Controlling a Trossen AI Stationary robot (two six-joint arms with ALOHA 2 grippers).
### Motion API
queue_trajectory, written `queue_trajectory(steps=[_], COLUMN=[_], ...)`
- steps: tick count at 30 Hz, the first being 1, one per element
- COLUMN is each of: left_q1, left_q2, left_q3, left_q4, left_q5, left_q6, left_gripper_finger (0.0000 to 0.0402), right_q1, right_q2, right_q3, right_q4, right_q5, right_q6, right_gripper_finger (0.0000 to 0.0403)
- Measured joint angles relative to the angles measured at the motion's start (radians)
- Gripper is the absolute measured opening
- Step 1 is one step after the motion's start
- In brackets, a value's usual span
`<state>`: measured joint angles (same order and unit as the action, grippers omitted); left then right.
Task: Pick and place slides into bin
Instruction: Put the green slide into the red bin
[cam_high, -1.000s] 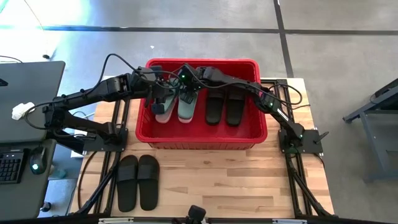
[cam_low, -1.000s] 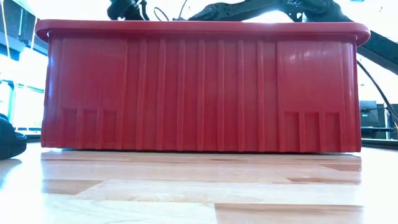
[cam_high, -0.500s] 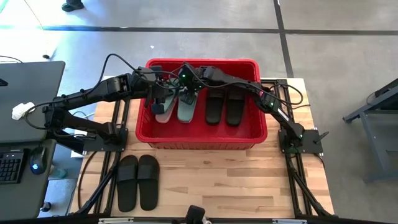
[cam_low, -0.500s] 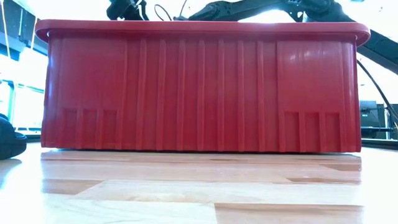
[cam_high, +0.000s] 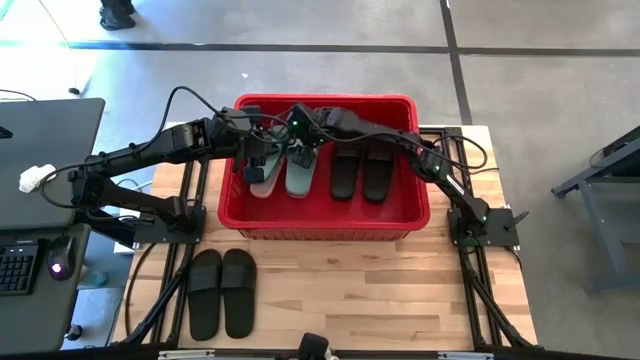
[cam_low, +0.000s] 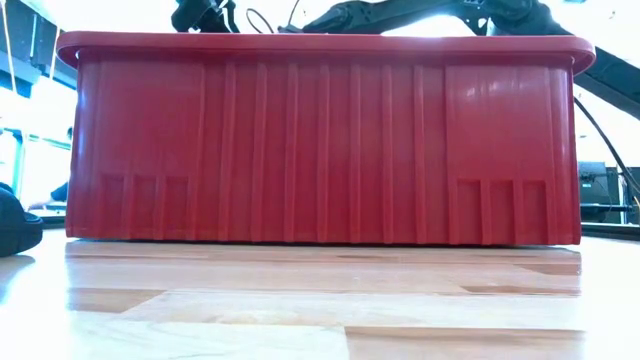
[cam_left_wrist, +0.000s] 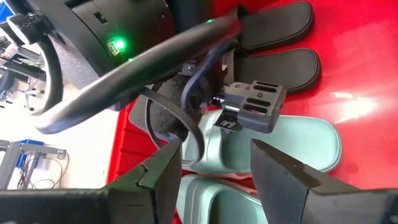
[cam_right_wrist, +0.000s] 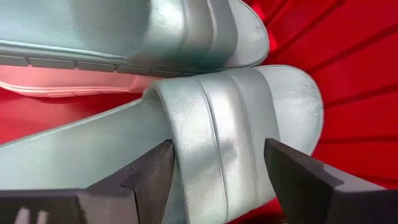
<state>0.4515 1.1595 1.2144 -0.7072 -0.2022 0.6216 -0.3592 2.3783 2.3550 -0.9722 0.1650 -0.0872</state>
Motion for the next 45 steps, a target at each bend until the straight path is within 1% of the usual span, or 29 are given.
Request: queue_trajectory(steps=[10, 22, 28, 33, 38, 45], left_q1=[0.0, 0.0, 0.0, 0.0, 0.0, 0.001], left_q2=[0.0, 0.002, 0.002, 0.003, 0.005, 0.063], left_q3=[0.0, 0.0, 0.0, 0.0, 0.0, 0.0], left_q4=[0.0, 0.0, 0.0, -0.002, -0.068, -0.192], left_q5=[0.0, 0.0, 0.0, 0.0, -0.001, -0.034], left_q6=[0.0, 0.0, 0.0, -0.002, -0.032, -0.031], left_gripper_finger=[0.0172, 0.0172, 0.0172, 0.0172, 0.0172, 0.0172], right_q1=[0.001, -0.001, -0.001, 0.0, 0.002, 0.026], right_q2=[0.0, 0.0, 0.0, 0.0, 0.0, -0.003], right_q3=[0.0, 0.0, 0.0, 0.0, 0.0, 0.0], right_q4=[-0.015, -0.016, -0.039, -0.054, -0.066, -0.064], right_q5=[-0.003, 0.013, -0.019, -0.02, -0.022, -0.022], right_q6=[-0.001, -0.048, -0.031, -0.024, -0.024, -0.026], right_gripper_finger=[0.0238, 0.0238, 0.0238, 0.0238, 0.0238, 0.0238])
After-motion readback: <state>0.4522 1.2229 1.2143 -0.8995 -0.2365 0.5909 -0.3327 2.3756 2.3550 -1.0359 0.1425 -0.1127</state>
